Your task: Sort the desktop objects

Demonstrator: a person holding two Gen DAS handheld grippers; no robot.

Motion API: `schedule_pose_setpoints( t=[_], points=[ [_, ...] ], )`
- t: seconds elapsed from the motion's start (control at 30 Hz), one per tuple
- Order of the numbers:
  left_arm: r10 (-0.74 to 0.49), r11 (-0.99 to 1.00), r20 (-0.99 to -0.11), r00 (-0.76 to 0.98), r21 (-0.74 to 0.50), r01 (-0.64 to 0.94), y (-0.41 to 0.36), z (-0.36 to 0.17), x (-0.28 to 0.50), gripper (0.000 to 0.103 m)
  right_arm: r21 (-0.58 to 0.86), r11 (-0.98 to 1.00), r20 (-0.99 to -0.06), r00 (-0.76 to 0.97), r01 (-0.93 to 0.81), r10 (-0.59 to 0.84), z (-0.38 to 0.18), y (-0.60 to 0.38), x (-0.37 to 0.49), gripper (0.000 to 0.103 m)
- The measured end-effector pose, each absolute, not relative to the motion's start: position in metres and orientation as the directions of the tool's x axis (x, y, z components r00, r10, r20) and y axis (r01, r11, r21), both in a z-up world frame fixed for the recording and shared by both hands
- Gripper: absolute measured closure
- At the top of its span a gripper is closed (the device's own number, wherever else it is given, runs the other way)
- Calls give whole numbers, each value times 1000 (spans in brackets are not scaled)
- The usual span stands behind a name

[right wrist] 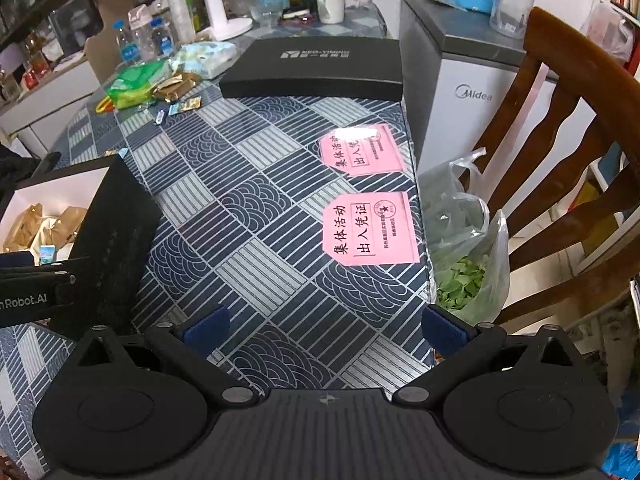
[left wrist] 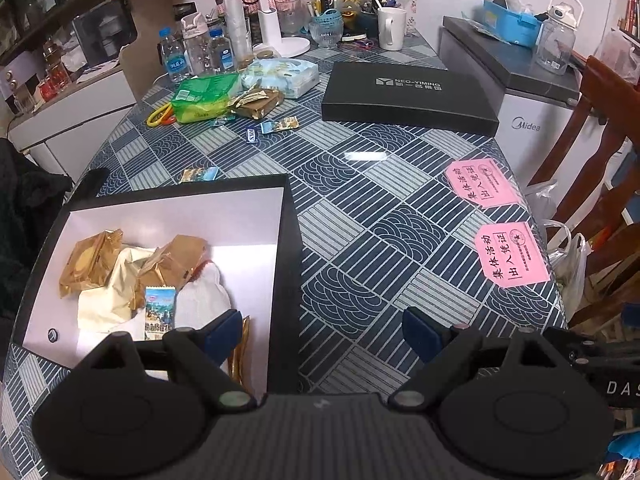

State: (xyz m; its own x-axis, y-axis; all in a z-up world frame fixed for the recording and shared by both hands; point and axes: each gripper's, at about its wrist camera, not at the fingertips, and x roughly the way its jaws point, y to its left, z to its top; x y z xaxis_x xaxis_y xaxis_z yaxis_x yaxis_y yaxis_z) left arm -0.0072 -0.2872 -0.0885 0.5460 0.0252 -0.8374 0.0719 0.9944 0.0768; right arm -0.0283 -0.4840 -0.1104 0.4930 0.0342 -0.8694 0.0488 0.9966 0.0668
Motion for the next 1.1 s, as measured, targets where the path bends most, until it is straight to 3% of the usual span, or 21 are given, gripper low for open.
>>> schedule_pose_setpoints(
  t=[1.1],
  points=[
    [47,988,-832,553,120,97,-311,-92,20,0,102,993,-852,521,60,56,-110,-499,-5,0]
  ],
)
